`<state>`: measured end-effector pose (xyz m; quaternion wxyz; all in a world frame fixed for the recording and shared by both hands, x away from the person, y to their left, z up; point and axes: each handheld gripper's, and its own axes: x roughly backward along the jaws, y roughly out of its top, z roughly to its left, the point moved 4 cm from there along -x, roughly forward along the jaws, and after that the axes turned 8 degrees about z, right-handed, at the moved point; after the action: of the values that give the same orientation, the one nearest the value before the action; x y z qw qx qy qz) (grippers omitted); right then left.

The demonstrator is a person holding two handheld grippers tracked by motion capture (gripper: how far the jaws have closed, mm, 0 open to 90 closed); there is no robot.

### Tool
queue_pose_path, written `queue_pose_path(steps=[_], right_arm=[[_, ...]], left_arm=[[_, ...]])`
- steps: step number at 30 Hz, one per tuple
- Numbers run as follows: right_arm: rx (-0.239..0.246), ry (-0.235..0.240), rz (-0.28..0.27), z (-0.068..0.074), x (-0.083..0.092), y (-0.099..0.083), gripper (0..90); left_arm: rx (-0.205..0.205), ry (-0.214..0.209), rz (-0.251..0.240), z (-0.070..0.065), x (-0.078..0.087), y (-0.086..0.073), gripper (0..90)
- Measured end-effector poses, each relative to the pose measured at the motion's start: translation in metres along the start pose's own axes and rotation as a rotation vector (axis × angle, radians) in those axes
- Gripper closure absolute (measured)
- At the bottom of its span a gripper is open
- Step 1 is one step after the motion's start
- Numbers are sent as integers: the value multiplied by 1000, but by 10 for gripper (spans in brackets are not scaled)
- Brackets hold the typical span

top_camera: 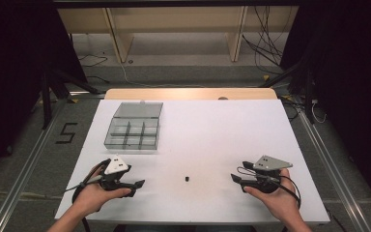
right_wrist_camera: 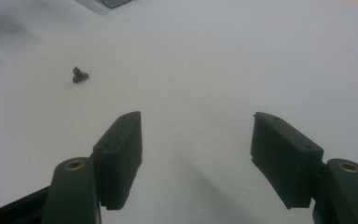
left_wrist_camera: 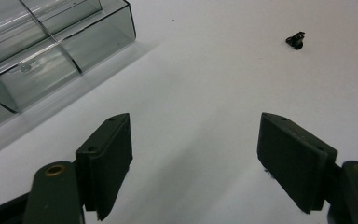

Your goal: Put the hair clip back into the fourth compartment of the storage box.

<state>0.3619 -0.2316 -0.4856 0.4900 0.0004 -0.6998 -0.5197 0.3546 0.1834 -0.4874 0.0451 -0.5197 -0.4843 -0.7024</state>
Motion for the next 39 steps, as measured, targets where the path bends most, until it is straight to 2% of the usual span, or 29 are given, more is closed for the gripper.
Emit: queue_pose_path(steps=[6, 9, 13, 15, 21, 24, 29, 39], right_arm=[[-8, -13, -10, 1, -1, 2, 309], [-6, -24, -13, 1, -1, 3, 303], [-14, -34, -11, 0, -1, 2, 295], [-17, -40, -13, -1, -1, 2, 290], [-21, -52, -20, -1, -1, 2, 286], [-19, -49, -18, -1, -1, 2, 285], [-16, -50, -17, -1, -2, 2, 284], [-17, -62, -22, -2, -1, 2, 283]], left_arm=[[16, -1, -20, -5, -2, 4, 261], [34, -21, -38, -12, -2, 11, 264], [38, -30, -41, -19, -6, 15, 273], [32, -35, -40, -25, -9, 20, 274], [29, -25, -31, -32, -16, 27, 284], [8, -24, -17, -37, -23, 32, 286], [-2, -22, -12, -44, -29, 38, 289], [-23, -12, 10, -65, -50, 54, 306]])
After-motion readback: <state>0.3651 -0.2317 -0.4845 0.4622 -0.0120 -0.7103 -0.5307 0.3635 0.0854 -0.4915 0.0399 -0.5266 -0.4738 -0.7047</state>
